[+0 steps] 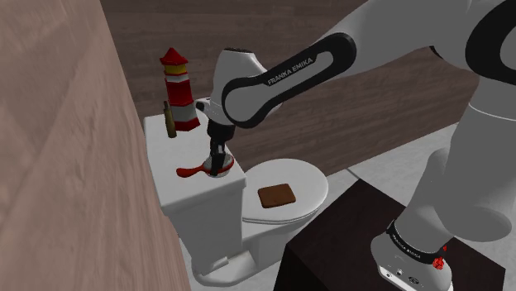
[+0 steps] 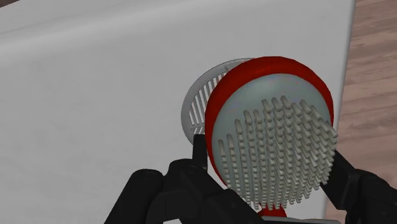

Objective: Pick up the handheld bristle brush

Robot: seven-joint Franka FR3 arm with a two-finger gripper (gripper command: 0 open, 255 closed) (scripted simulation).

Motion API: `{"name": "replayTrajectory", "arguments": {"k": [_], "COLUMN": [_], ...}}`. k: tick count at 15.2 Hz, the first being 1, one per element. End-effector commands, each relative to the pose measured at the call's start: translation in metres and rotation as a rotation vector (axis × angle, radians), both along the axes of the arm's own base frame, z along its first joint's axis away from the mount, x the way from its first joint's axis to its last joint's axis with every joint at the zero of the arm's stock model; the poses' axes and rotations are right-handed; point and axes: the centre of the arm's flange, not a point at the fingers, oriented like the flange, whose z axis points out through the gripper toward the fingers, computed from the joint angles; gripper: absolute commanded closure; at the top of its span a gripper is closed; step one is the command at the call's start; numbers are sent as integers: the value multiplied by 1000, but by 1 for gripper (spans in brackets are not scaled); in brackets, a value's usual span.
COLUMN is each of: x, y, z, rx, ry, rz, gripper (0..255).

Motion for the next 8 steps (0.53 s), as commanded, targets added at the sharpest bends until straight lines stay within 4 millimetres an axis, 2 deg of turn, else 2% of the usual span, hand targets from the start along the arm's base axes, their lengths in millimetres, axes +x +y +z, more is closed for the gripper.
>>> {"name": "replayTrajectory", "arguments": {"k": [1, 8], "x": [0, 0], "y": [0, 0], "z": [9, 45], "rx": [0, 0], "ry": [0, 0], "rz": [0, 0], "gripper": [255, 255]}}
